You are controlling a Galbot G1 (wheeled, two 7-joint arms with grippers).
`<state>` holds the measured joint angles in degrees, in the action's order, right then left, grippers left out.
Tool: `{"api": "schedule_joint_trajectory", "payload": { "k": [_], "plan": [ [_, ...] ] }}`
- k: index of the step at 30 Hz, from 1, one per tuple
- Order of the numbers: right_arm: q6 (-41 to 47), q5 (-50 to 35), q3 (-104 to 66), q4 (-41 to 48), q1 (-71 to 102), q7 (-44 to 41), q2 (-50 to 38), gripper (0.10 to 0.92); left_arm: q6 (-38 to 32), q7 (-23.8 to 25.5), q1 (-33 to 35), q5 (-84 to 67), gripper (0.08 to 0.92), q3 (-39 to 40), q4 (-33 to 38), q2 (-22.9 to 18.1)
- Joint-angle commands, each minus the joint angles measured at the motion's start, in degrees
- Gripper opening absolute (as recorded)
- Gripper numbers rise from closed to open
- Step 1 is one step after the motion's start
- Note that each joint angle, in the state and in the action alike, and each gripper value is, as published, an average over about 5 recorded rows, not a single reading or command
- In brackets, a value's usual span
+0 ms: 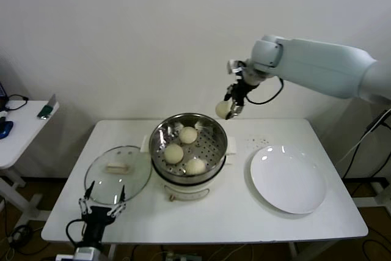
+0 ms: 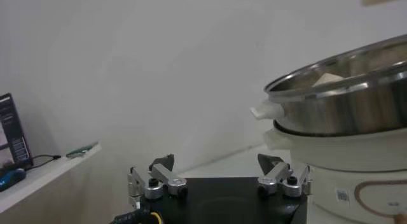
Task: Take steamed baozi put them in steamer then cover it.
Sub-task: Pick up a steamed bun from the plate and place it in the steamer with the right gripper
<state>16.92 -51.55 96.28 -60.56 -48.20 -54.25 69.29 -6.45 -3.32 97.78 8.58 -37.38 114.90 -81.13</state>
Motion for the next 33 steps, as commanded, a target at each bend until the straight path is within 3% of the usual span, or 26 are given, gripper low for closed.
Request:
{"api": "schedule_joint_trajectory", "payload": {
  "k": [1, 33],
  "plan": [
    [2.1, -9.6, 8.4, 0.1, -1.7, 2.9, 12.1, 0.704, 0.1, 0.0, -0.3, -1.3, 0.823, 0.0, -0.1, 0.6],
    [2.4, -4.1, 9.4, 1.5, 7.7, 4.4, 11.3, 0.739, 0.1, 0.0, -2.0, -1.9, 0.823, -0.3, -3.0, 1.6]
  ]
}}
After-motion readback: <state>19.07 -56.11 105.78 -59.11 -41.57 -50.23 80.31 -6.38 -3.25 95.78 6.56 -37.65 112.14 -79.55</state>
